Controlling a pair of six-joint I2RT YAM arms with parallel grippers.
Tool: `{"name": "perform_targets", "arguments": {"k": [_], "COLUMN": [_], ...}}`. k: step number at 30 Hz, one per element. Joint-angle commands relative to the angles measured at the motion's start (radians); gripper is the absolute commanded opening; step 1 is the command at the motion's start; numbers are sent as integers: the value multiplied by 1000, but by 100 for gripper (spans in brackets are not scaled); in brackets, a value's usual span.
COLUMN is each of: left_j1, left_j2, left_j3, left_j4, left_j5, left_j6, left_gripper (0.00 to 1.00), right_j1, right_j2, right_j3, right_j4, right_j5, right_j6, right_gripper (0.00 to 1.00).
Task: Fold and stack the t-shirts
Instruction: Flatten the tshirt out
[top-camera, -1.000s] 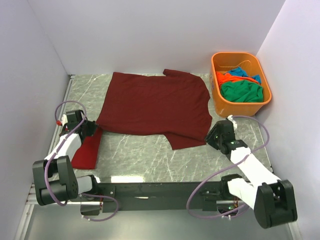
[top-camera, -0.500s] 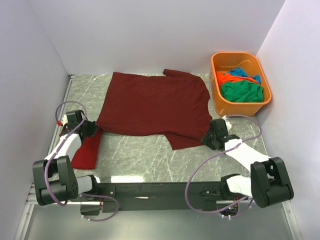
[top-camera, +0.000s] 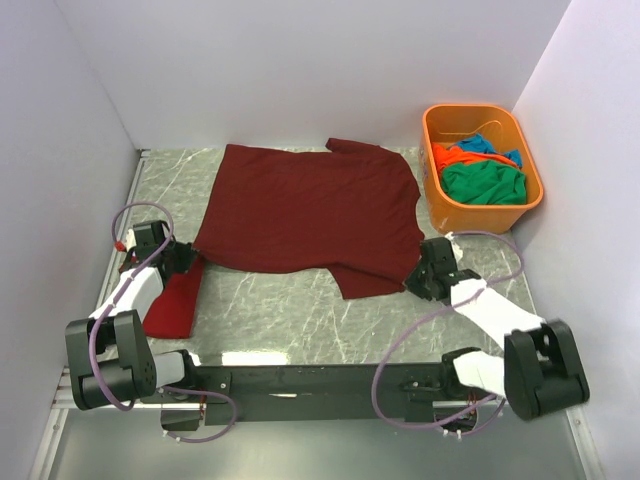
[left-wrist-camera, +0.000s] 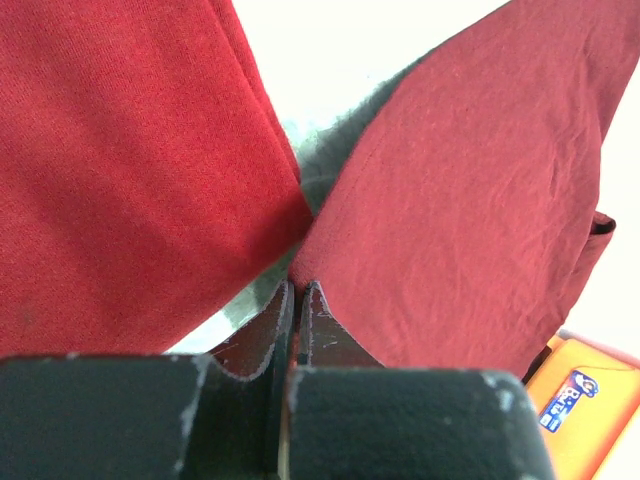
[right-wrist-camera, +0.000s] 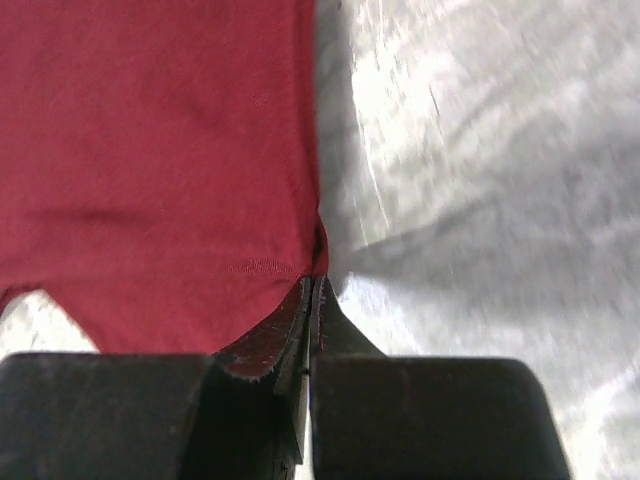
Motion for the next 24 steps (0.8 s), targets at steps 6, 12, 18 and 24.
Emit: {"name": "perform_targets", "arguments": {"k": [6, 12, 18, 24], "left_j1": [-33, -58, -70, -72], "left_j2": [-20, -26, -26, -35], "left_j3": [-15, -33, -17, -3], "left_j4": [-10, -2, -15, -38], "left_j5": [-35, -46, -50, -60], "left_j6": [21, 10, 10, 19], "left_gripper": [1, 1, 1, 1], "right_j1": [10, 11, 43, 137], "right_j2": [-291, -393, -304, -204], "right_j3": [-80, -128, -76, -62], "right_j4": [-170, -200, -143, -138], "right_j5": [-51, -59, -70, 30], "right_j6": [-7, -1, -21, 14], "right_gripper": [0, 16, 32, 46]}}
